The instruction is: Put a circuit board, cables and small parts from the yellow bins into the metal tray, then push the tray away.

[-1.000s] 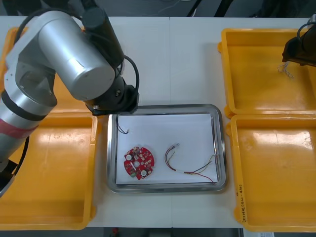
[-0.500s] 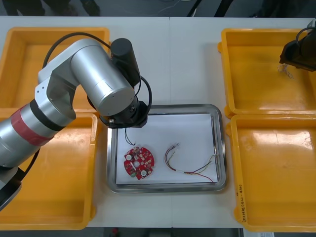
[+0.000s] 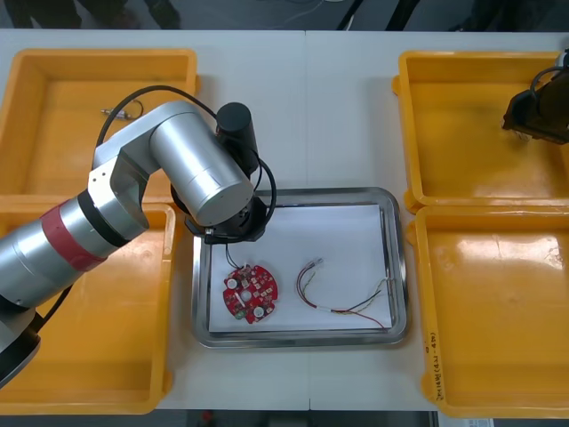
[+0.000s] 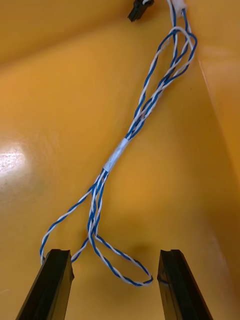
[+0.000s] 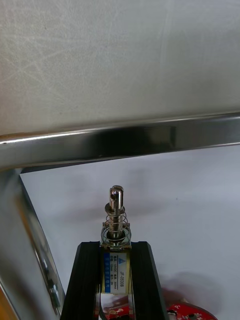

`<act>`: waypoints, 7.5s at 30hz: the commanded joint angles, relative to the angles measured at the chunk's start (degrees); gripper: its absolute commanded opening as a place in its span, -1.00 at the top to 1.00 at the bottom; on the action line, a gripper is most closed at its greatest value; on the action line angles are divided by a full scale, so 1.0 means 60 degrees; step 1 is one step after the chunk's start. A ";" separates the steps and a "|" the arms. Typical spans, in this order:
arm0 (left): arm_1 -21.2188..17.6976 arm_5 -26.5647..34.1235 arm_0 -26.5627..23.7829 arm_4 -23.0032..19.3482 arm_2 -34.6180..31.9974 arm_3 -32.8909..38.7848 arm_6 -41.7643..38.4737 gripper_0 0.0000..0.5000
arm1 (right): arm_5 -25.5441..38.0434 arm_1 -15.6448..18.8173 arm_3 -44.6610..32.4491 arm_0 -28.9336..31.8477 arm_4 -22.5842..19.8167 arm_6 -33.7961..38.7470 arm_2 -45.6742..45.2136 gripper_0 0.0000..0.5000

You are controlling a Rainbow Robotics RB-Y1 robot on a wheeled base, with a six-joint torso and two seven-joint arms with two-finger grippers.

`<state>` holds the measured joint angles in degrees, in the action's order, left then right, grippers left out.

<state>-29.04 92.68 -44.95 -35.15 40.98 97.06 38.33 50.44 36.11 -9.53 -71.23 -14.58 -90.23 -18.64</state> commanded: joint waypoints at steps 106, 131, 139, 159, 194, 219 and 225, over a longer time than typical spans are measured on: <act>-0.0594 -0.4592 -0.3568 0.1171 -0.6419 -0.9306 0.6034 -1.00 | 0.8732 -0.2063 -1.1097 0.3580 0.0408 0.3407 0.0236 0.29; -0.0330 -0.6042 -0.3568 0.1156 -0.5291 -1.0111 0.5873 -1.00 | 0.8307 -0.1726 -0.9676 0.2189 0.0555 0.4799 -0.0159 -1.00; -0.0242 -0.6174 -0.3510 0.1156 -0.5291 -1.0111 0.5887 -1.00 | 0.7486 -0.1594 -0.8387 0.1574 0.0774 0.5077 -0.0189 -1.00; -0.0213 -0.6525 -0.3070 0.1288 -0.4764 -1.0111 0.5946 -1.00 | 0.5084 -0.1023 -0.5223 0.0358 0.1492 0.5312 -0.0203 -1.00; -0.0740 -0.3259 -0.3041 0.0995 -0.5423 -0.8061 0.6078 1.00 | 0.3282 -0.0994 -0.2337 -0.0126 0.1697 0.7597 -0.0262 -1.00; -0.1194 0.0638 -0.2089 0.0951 -0.6712 -0.4062 0.5770 1.00 | 0.2638 -0.1023 -0.1590 -0.0126 0.1463 0.7685 -0.0262 1.00; -0.1224 0.1209 -0.1517 0.0936 -0.6858 -0.2860 0.5506 1.00 | 0.2872 -0.1023 -0.1722 -0.0111 0.1463 0.7568 -0.0071 1.00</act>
<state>-33.72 98.29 -55.91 -29.08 1.98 75.22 70.78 66.61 28.20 -19.34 -69.98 -5.45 -47.31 -18.94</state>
